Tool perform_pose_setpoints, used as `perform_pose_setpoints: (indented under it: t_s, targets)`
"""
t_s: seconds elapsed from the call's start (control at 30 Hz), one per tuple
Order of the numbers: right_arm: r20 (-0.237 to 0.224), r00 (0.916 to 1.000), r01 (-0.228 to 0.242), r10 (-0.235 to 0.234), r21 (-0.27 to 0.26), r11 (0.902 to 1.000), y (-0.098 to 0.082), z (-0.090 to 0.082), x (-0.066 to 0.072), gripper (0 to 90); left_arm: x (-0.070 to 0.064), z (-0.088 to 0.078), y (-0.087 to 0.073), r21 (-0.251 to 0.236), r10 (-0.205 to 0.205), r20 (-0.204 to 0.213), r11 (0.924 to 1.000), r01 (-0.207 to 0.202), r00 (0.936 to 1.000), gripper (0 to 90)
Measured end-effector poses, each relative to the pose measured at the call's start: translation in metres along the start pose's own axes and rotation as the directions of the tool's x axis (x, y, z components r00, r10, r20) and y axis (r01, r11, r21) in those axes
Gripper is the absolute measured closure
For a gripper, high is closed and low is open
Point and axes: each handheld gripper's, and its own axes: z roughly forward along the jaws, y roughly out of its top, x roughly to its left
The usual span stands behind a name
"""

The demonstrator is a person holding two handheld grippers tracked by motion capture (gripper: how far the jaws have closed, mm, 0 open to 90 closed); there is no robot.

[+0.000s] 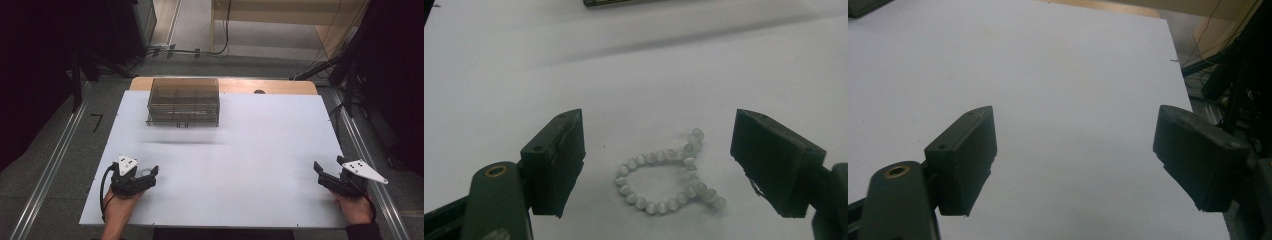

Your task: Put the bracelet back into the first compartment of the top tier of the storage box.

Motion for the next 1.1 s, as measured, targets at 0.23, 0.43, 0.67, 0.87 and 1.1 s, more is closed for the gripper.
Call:
perform_pose_setpoints:
  t_s: [0.23, 0.43, 0.67, 0.87, 1.1]
  targets:
    - [-0.001, 1.0000, 0.002, -0.002, 0.005, 1.0000, 0.000, 0.001, 0.000, 16.3, 0.000, 0.002, 0.000, 0.010, 0.005, 0.001, 0.9999, -0.005, 1.0000, 25.7]
    - [-0.001, 1.0000, 0.006, -0.006, 0.005, 1.0000, 0.000, 0.001, 0.000, 16.4, -0.001, 0.006, 0.001, 0.029, 0.016, 0.015, 0.9995, -0.016, 0.9998, 33.7]
    - [-0.003, 0.9999, 0.011, -0.011, 0.009, 0.9999, 0.000, 0.002, 0.001, 16.3, -0.002, 0.008, 0.001, 0.034, 0.019, 0.032, 0.9992, -0.020, 0.9993, 42.8]
    - [-0.006, 0.9999, 0.010, -0.010, 0.013, 0.9999, 0.000, 0.003, 0.001, 16.3, -0.003, 0.011, 0.001, 0.040, 0.018, 0.048, 0.9990, -0.020, 0.9987, 51.4]
    - [-0.008, 0.9999, 0.011, -0.011, 0.020, 0.9997, 0.000, 0.003, 0.001, 16.3, -0.003, 0.014, 0.002, 0.044, 0.016, 0.052, 0.9989, -0.018, 0.9985, 56.5]
